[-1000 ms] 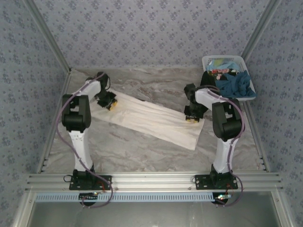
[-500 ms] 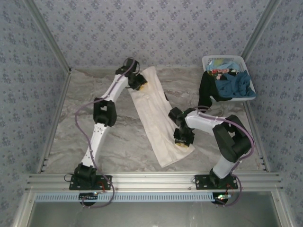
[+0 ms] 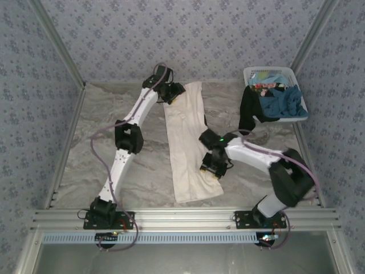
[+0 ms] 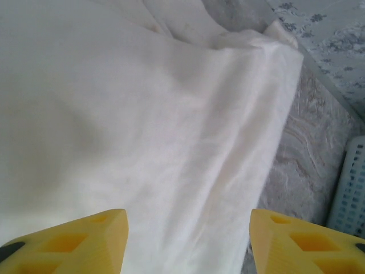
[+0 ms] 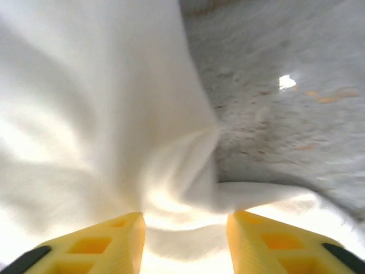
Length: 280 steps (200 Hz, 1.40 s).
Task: Fold and stack the t-shirts
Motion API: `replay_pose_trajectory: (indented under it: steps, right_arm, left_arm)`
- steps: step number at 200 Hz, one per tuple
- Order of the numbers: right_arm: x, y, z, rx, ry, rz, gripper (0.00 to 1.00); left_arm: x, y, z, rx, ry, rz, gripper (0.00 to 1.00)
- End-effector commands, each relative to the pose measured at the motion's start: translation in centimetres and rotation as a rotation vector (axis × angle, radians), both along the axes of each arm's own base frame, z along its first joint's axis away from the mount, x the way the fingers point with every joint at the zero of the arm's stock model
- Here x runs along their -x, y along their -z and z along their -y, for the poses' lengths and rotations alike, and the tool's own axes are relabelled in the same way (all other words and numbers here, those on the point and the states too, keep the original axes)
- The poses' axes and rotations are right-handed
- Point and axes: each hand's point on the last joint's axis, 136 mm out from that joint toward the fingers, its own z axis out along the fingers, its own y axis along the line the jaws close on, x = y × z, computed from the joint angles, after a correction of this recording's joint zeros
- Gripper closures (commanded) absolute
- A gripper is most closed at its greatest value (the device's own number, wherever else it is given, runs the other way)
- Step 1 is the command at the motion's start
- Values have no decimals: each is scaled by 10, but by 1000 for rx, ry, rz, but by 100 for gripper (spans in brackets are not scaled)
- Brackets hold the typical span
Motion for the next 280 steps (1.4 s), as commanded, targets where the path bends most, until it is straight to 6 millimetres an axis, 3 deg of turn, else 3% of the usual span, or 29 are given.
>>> replay_pose_trajectory:
  steps: [1,24,32,70,93,105,154,193,240,280]
  right_arm:
    - [1,-22,39,4,29,70,54]
    - [-4,-30,56,-77,-47,127,56]
    - [-3,-30,60,-101,-87,134,56]
    - [12,-17,60,-153,-250,63,55]
    - [30,-4,61,-147,-291,13,52]
    - [36,3,62,-146,-289,10,49]
    - [54,24,73,-90,-286,-23,46]
    - [62,27,77,-76,-258,-30,46]
    - [63,24,70,-74,-233,-10,46]
    - [66,32,54,-81,-254,-22,48]
  left_arm:
    - [61,-72,0,-78,102,4,41]
    - [141,-63,5,-57,156,-109,43]
    - [177,-42,-2,-58,146,-190,45]
    - [353,15,-16,-85,188,-471,52]
    - [430,42,-6,-102,241,-560,51]
    - [454,53,-10,-150,260,-589,50]
    - [489,72,-19,-150,289,-642,49]
    - [495,71,-3,-81,327,-636,50]
    - [502,84,-1,-125,337,-651,70]
    - [492,86,-9,-177,292,-607,100]
